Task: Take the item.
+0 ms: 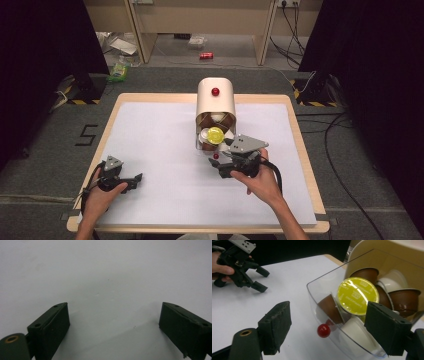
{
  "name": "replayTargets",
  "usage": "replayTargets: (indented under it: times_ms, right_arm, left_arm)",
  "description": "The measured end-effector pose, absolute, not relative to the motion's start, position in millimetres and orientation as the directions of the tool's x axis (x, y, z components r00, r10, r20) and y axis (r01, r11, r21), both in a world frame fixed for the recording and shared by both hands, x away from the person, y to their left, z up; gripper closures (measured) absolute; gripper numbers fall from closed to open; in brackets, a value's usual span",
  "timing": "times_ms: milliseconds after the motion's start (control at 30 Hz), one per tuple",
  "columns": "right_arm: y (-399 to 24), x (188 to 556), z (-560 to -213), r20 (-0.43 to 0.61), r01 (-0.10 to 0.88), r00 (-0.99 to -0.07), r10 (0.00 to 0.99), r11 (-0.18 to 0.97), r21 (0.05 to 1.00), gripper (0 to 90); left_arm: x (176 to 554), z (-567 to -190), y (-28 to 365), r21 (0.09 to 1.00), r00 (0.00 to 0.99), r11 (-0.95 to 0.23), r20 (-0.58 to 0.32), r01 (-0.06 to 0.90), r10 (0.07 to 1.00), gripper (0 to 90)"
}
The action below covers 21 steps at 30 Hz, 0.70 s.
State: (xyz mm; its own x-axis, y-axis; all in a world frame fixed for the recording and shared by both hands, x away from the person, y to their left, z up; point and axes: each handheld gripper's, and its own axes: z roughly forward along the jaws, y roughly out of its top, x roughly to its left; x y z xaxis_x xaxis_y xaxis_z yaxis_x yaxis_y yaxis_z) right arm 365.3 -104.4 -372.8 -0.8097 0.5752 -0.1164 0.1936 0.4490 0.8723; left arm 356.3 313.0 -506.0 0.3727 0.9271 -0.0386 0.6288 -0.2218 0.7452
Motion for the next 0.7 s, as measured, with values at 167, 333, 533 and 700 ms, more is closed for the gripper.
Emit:
replayTargets:
  times_ms: [167,333,533,700]
  right_arm:
    - [-105,368,-369,-0.121,0.194,-0.797,0.592,0.44,0.877,16.1]
    - [-101,371,-365,-0.123,0.193,-0.793,0.596,0.438,0.878,15.7]
    - [-98,379,-361,-0.11,0.207,-0.774,0.624,0.414,0.887,20.4]
    - [-96,387,-360,-0.108,0.222,-0.755,0.647,0.408,0.886,21.3]
  left_arm:
    - [356,-506,313,0.745,0.373,-0.222,-0.039,0.629,0.927,9.0]
    - [356,-506,313,0.745,0.373,-0.222,-0.039,0.629,0.927,9.0]
    - [356,-506,313,0.745,0.373,-0.222,-0.039,0.629,0.927,9.1]
    - [356,-506,313,0.745,0.373,-0.222,-0.039,0.629,0.927,9.0]
